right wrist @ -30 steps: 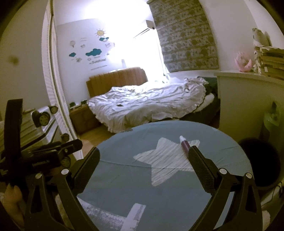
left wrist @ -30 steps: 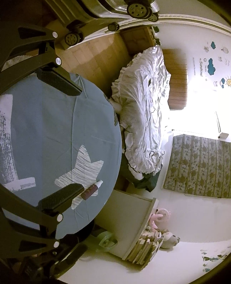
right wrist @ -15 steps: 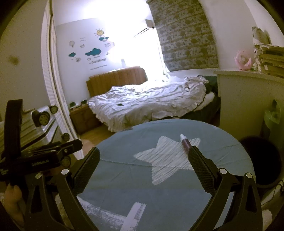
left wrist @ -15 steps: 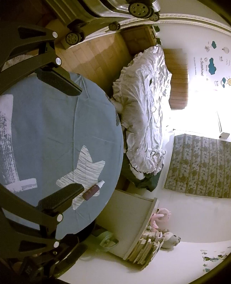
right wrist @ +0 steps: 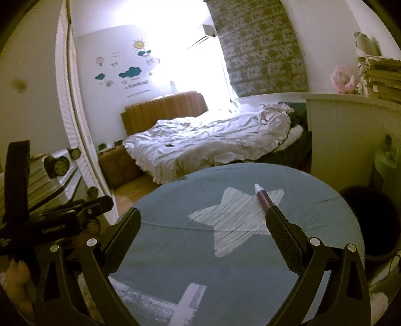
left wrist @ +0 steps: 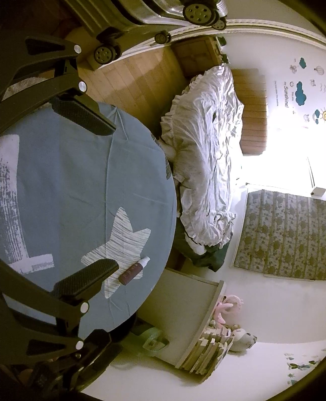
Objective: Collect trash
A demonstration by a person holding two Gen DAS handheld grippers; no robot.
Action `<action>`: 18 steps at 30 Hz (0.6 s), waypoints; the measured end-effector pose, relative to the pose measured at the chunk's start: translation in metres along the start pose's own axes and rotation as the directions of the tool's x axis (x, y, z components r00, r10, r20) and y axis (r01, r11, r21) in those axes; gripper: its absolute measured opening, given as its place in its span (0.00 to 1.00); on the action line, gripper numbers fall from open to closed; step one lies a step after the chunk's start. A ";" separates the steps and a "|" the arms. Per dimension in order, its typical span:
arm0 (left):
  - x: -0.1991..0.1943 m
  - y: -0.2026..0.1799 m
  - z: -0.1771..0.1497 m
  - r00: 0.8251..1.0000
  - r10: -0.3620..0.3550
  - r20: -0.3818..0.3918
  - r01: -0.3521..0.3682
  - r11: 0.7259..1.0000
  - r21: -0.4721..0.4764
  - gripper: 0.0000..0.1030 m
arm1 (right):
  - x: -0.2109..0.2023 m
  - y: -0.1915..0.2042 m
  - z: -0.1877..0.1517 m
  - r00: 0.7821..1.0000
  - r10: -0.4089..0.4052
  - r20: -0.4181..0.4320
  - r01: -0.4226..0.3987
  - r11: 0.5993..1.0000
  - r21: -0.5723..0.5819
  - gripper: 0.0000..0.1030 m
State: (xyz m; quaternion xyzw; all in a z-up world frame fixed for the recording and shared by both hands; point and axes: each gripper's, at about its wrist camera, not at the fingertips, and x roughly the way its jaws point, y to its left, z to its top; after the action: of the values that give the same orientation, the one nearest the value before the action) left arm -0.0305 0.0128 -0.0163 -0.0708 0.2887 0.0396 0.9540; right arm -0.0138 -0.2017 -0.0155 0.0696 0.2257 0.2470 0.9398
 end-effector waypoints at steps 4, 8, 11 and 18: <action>0.000 0.000 0.000 1.000 0.000 -0.002 0.000 1.000 0.000 0.95 | 0.001 -0.002 -0.001 1.000 0.000 -0.001 0.000 1.000 0.009 0.95; 0.000 -0.002 0.000 1.000 0.003 -0.002 -0.003 1.000 0.003 0.95 | 0.001 -0.003 -0.002 1.000 0.001 -0.003 -0.001 1.000 0.017 0.95; -0.001 -0.002 0.000 1.000 0.004 -0.002 -0.004 1.000 0.009 0.95 | 0.001 -0.003 -0.003 1.000 0.002 -0.002 -0.002 1.000 0.022 0.95; -0.002 -0.005 0.000 1.000 0.005 0.002 -0.005 1.000 0.025 0.95 | 0.001 -0.006 -0.003 1.000 0.002 -0.004 -0.002 0.999 0.032 0.95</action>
State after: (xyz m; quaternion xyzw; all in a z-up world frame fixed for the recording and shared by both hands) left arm -0.0311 0.0080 -0.0146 -0.0580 0.2883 0.0385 0.9550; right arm -0.0122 -0.2062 -0.0200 0.0843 0.2313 0.2444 0.9379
